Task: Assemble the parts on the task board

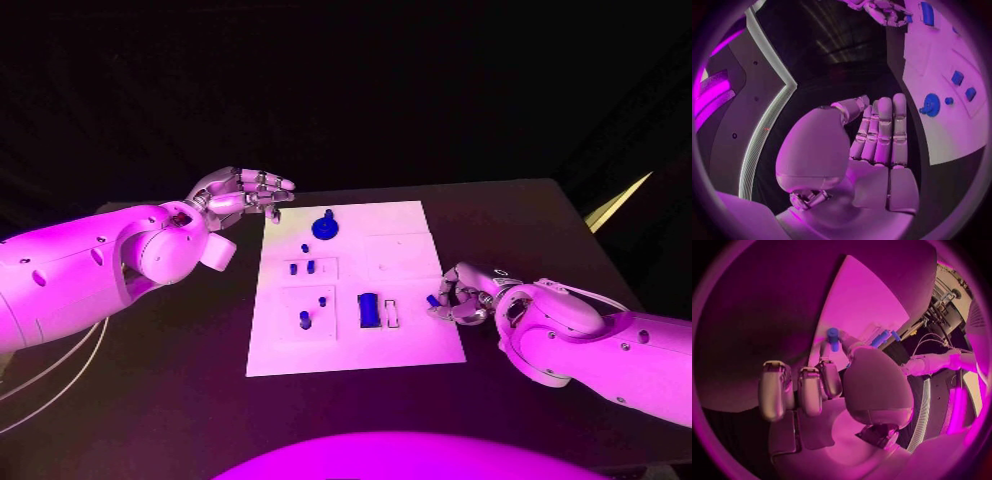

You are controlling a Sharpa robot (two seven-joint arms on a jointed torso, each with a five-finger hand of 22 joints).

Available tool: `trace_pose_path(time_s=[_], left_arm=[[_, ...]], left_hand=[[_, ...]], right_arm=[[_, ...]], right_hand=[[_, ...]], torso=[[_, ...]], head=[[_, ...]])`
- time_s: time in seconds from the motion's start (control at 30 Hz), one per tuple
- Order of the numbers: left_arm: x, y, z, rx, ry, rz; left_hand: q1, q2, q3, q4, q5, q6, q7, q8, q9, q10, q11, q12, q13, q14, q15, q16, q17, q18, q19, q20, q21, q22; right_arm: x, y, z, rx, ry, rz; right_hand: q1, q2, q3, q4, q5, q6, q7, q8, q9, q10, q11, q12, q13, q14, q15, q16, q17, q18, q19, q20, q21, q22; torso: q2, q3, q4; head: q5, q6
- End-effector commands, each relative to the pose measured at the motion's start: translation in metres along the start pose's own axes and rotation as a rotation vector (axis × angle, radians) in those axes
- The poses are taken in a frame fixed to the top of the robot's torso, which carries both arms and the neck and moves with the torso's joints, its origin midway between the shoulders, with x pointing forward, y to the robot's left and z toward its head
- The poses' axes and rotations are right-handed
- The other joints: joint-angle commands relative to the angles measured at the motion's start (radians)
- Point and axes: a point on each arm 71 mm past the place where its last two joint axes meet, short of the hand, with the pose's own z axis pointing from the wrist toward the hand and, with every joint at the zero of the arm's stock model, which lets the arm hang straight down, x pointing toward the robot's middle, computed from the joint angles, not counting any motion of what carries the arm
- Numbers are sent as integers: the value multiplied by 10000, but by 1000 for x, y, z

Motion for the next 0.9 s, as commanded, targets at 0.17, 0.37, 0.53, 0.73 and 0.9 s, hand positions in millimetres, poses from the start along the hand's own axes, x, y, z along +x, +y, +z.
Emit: trace_pose_path(time_s=[0.17, 0.37, 0.53, 0.73, 0.9], left_arm=[[1, -1, 0, 22, 35, -18], [1, -1, 0, 17, 29, -17], [1, -1, -1, 12, 18, -14], [0, -1, -1, 2, 1, -9], [0, -1, -1, -5, -3, -7]], left_hand=[[-249, 86, -56, 167, 146, -74, 5, 178, -139, -162, 17, 117, 86, -33, -8, -81, -97, 64, 134, 8, -194, -106], [-249, 86, -56, 167, 146, -74, 5, 178, -139, -162, 17, 117, 86, -33, -8, -81, -97, 64, 134, 8, -194, -106], [-245, 89, -51, 164, 147, -75, 4, 183, -140, -163, 16, 120, 86, -33, -9, -80, -96, 65, 136, 7, -198, -108], [-245, 89, -51, 164, 147, -75, 4, 183, -140, -163, 16, 120, 86, -33, -9, -80, -96, 65, 136, 7, -198, -108], [-211, 96, -33, 140, 152, -79, 1, 196, -141, -164, 11, 129, 87, -34, -15, -80, -95, 68, 144, 1, -200, -111]], right_arm=[[7, -1, 2, 95, 402, -268], [8, 0, 1, 88, 433, -270], [7, 4, -2, -9, 311, 287], [4, 12, -8, -22, 323, 1459], [4, 21, -10, -44, 585, 2233]], right_hand=[[429, -234, 1596, -458, 1240, 235, 25, -800, -401, -123, 22, -66, 1377, 781, 21, -1, 1951, -85, 840, -17, -101, 2357], [396, -317, 2354, -893, 2050, 357, 38, -962, -351, -137, 21, -71, 1362, 785, 24, 5, 1974, -87, 846, -19, -93, 2364], [340, -129, 3118, -1434, 2602, 363, 41, -884, -103, -103, 21, -25, 1367, 792, 13, 13, 1998, -104, 870, -31, -6, 2389], [-30, -28, 3401, -1670, 3018, 203, 71, -796, 158, -65, 43, -3, 1361, 795, 26, 15, 2005, -116, 887, -23, 63, 2406], [-172, -7, 3464, -1721, 3111, 157, 96, -810, 194, -87, 61, -50, 1334, 791, 41, 4, 1992, -112, 882, -16, 40, 2400]], torso=[[13, -5, -2], [9, -7, -5], [7, -1, 4], [10, -3, 2], [23, 9, 3]], head=[[-7, 6], [-12, -2], [1, -5], [22, -13], [45, -31]])
